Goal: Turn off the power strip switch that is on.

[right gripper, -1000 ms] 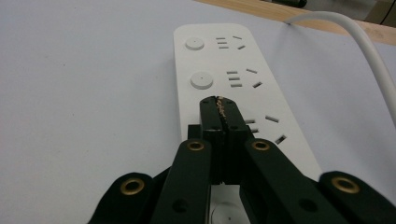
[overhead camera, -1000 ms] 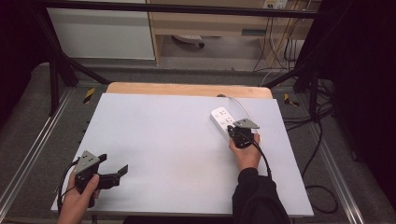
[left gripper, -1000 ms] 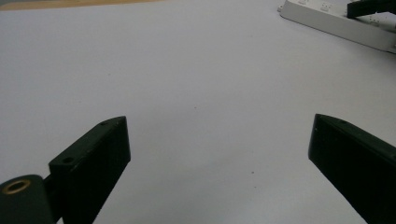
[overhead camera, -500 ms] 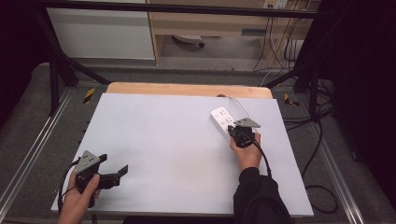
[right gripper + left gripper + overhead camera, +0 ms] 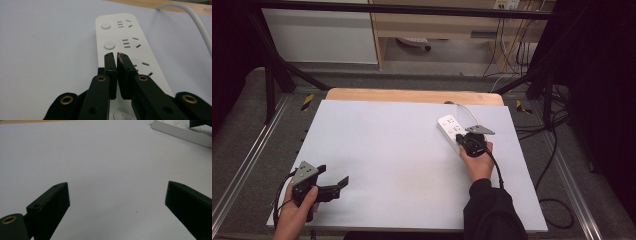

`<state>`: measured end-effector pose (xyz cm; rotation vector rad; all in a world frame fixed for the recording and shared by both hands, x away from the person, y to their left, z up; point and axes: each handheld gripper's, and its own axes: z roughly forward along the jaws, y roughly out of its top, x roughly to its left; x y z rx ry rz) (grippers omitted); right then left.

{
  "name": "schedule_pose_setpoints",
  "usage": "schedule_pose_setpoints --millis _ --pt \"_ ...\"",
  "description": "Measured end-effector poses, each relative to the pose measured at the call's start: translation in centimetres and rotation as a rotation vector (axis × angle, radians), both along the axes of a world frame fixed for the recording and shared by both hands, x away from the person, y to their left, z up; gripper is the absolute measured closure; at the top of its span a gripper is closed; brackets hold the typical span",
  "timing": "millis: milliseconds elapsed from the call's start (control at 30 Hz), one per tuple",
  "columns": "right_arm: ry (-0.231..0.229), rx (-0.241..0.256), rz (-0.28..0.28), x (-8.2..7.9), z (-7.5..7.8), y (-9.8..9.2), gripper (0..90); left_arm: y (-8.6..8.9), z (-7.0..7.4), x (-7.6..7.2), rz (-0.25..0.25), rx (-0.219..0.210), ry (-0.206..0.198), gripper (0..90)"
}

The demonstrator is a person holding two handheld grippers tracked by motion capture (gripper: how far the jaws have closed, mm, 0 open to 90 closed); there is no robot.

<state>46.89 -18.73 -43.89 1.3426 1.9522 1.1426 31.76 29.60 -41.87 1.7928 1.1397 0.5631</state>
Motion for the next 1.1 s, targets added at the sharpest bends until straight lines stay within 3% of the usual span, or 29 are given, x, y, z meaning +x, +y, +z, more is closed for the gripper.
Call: schedule_pose_setpoints --millis 300,567,700,833,900,1100 --pt "-0.005 0.025 -0.002 -0.1 0.5 -0.3 75.3 0.0 0.0 0.0 0.0 0.001 0.0 5.6" --pt "-0.037 0.073 -0.002 -0.1 1.2 -0.5 44.4 0.1 0.0 -0.1 -0.001 0.0 -0.001 5.6" --pt "-0.007 0.136 -0.001 -0.1 1.6 -0.7 27.9 0.1 0.0 -0.1 0.0 0.001 -0.001 5.6" --pt "0.013 0.134 0.007 -0.1 2.5 -0.7 15.2 0.0 0.0 -0.1 -0.001 0.002 0.0 5.6" --pt "0.03 0.106 -0.004 -0.2 3.0 -0.7 8.7 0.0 0.0 -0.1 0.0 0.001 0.001 5.6" --pt "0.036 0.096 0.013 -1.0 4.5 -0.9 5.3 0.0 -0.1 0.0 0.002 0.002 0.005 5.6"
